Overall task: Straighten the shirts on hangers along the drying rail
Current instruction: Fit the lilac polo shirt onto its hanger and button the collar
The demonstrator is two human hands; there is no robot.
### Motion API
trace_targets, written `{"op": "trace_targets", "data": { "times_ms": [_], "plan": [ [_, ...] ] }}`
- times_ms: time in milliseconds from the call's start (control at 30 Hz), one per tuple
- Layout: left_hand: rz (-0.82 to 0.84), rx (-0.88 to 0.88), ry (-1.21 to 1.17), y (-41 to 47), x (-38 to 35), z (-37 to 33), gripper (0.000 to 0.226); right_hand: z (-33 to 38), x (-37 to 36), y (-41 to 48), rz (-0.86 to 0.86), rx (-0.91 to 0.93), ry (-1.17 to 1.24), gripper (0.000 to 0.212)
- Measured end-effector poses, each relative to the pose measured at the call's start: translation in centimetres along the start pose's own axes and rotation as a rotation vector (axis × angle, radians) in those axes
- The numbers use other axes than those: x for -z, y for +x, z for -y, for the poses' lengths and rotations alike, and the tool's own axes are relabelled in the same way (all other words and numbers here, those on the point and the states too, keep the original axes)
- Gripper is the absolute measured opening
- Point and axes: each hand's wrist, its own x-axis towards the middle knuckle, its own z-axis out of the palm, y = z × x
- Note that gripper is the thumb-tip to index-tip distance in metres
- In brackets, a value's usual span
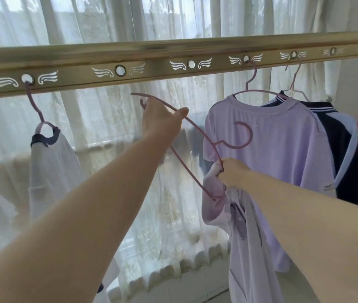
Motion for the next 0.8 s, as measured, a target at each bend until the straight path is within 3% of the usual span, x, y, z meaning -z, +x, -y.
{"op": "trace_targets", "data": {
  "times_ms": [67,200,267,333,433,567,667,800],
  "plan": [
    [-0.171,-0.129,0.325,-0.4,-0.7,0.4,0.066,-0.2,0.8,0.0,0.023,0.001,0.092,0.019],
    [-0.323,-0.544,0.693,-1.6,-0.8,0.4,0.054,-1.1,1.5,-0.4,0.079,-0.021,0.112,0.02],
    [-0.217,-0.837,0.98,-1.6,-0.6,1.1,0.058,-1.8,1.5,-0.8,0.123,-0.024,0.176,0.012],
    [0.112,-0.935,1.106,-2.1,-0.9,1.7,0.063,-2.5,1.2,-1.3,0.151,-0.043,0.231,0.012],
    [0.574,-0.698,1.092,-2.7,-1.8,3.0,0.04,-3.0,0.7,-1.5,0.196,-0.077,0.192,0.003],
    [0.553,-0.573,1.074,-2.1,-1.5,5.3,0.038,-4.7,0.2,-1.8,0.28,-0.234,0.398,0.016],
    [0.575,-0.463,0.98,-1.2,-0.2,6.7,0.033,-5.8,0.2,-1.8,0.083,-0.408,0.645,0.02],
    [0.591,-0.327,0.717,-0.5,1.8,7.2,0.027,-6.7,0.7,-1.9,0.001,-0.484,0.627,0.024]
  ]
}}
